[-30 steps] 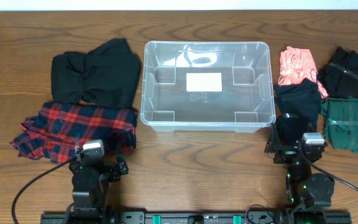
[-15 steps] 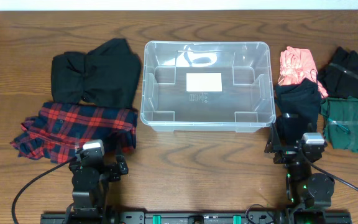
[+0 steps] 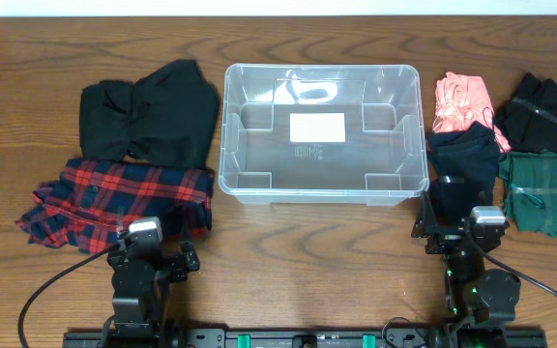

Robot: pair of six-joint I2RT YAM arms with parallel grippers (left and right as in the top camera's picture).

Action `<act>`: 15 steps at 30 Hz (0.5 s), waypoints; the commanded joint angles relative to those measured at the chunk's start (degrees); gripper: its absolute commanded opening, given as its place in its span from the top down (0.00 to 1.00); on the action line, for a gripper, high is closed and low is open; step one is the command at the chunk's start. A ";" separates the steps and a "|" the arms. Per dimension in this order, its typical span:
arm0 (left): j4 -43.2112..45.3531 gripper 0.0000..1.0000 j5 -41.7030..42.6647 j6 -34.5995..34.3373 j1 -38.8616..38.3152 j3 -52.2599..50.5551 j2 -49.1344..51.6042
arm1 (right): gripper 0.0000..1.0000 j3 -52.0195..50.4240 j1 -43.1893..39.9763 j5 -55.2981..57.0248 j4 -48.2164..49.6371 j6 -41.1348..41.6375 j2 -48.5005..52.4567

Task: Pack container

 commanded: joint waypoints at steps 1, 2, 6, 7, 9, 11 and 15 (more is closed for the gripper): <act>0.26 0.02 -0.24 0.79 0.28 -0.79 -0.39 | 0.01 1.68 -0.33 -2.62 -1.40 3.69 -0.17; 0.26 0.02 -0.24 0.79 0.28 -0.79 -0.39 | 0.01 2.51 -0.33 -3.34 -2.05 3.69 -0.09; 0.26 0.02 -0.24 0.79 0.28 -0.79 -0.39 | 0.01 9.33 -0.37 -3.32 -11.52 5.49 2.71; 0.26 0.02 -0.24 0.79 0.28 -0.79 -0.39 | 0.01 12.13 -0.37 -3.32 -15.17 6.12 4.63; 0.26 0.02 -0.24 0.79 0.28 -0.79 -0.39 | 0.01 18.21 -0.37 -3.32 -22.03 6.25 9.77; 0.26 0.02 -0.24 0.79 0.28 -0.79 -0.39 | 0.01 24.81 -0.37 -3.32 -28.22 6.27 15.87; 0.26 0.02 -0.24 0.79 0.28 -0.79 -0.39 | 0.01 39.15 -0.37 -4.63 -40.04 7.82 29.68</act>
